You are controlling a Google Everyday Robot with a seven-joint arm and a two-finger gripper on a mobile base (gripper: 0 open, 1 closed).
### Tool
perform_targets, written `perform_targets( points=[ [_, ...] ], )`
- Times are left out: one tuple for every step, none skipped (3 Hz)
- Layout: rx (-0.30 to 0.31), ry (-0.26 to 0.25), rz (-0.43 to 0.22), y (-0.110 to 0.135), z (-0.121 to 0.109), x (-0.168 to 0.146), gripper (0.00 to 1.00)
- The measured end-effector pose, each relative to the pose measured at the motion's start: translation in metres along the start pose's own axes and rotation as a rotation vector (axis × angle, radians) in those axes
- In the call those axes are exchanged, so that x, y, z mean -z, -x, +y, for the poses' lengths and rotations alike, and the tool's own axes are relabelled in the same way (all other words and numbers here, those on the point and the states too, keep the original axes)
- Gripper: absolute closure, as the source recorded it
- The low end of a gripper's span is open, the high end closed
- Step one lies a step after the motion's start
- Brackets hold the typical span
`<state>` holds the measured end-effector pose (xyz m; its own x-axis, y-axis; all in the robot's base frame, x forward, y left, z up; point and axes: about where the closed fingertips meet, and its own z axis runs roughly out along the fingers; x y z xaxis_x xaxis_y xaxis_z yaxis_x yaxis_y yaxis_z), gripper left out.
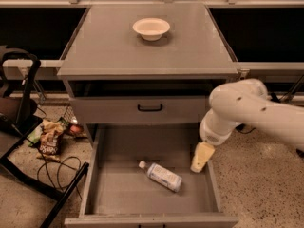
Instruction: Pick blue plastic bottle from middle drawer and place on counter
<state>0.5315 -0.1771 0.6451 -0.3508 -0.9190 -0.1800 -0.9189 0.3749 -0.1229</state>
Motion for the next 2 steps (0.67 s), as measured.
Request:
perform_targets(
  points=[
    [-0.018, 0.043, -0.054, 0.017, 0.000, -0.072, 0.00],
    [-0.034, 0.075, -0.087, 0.038, -0.003, -0.133, 0.00]
  ],
)
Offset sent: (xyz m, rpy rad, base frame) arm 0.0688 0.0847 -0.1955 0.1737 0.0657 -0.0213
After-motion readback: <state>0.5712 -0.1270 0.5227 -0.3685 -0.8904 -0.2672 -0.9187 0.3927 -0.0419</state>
